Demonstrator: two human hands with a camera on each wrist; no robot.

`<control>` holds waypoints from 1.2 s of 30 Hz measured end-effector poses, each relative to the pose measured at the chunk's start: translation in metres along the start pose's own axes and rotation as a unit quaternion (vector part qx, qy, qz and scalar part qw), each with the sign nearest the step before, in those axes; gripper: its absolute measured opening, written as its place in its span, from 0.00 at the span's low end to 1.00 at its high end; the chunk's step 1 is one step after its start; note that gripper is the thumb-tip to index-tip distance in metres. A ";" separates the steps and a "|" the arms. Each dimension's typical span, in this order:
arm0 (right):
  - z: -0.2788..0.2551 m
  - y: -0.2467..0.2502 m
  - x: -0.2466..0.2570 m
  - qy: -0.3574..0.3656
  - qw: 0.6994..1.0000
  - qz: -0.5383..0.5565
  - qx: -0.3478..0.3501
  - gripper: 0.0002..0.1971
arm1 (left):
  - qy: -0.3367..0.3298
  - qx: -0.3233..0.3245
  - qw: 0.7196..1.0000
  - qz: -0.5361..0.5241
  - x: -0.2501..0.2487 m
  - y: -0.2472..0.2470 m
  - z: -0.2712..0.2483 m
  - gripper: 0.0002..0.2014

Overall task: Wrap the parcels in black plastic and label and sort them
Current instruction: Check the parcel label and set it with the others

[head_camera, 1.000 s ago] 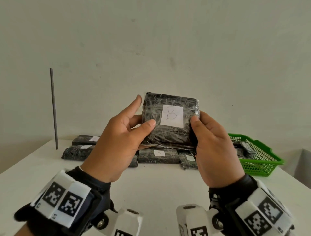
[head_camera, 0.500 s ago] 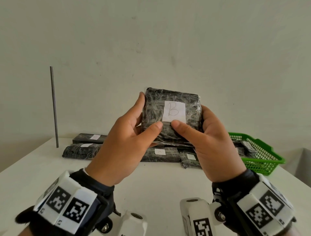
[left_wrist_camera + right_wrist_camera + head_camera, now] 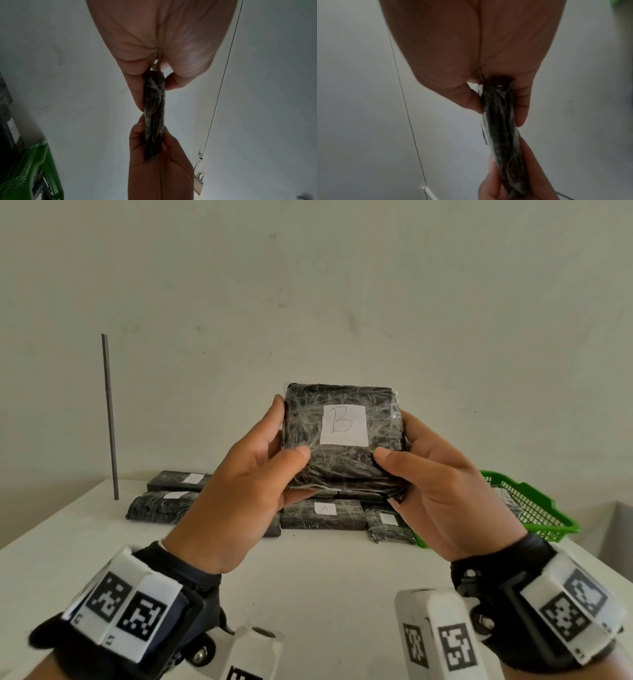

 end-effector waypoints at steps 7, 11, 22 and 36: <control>-0.004 0.004 -0.005 -0.032 0.998 0.047 -0.037 0.22 | 0.022 0.027 0.999 0.026 0.000 0.006 0.001 0.51; -0.006 0.009 -0.002 -0.083 0.993 0.040 -0.079 0.18 | -0.060 0.111 0.936 0.329 -0.009 0.012 -0.002 0.50; -0.008 -0.004 -0.003 -0.024 0.984 -0.114 -0.132 0.27 | -0.109 0.086 0.959 0.247 -0.003 -0.001 -0.001 0.15; -0.009 -0.021 0.002 0.096 0.975 -0.122 -0.160 0.06 | -0.080 -0.020 0.995 0.057 -0.007 -0.029 -0.006 0.16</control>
Point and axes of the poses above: each hand's wrist, its own z-axis towards the middle knuckle, its own y-axis out of the back of the hand, x = y × z, the point moved 3 cm from there along z, towards the middle knuckle
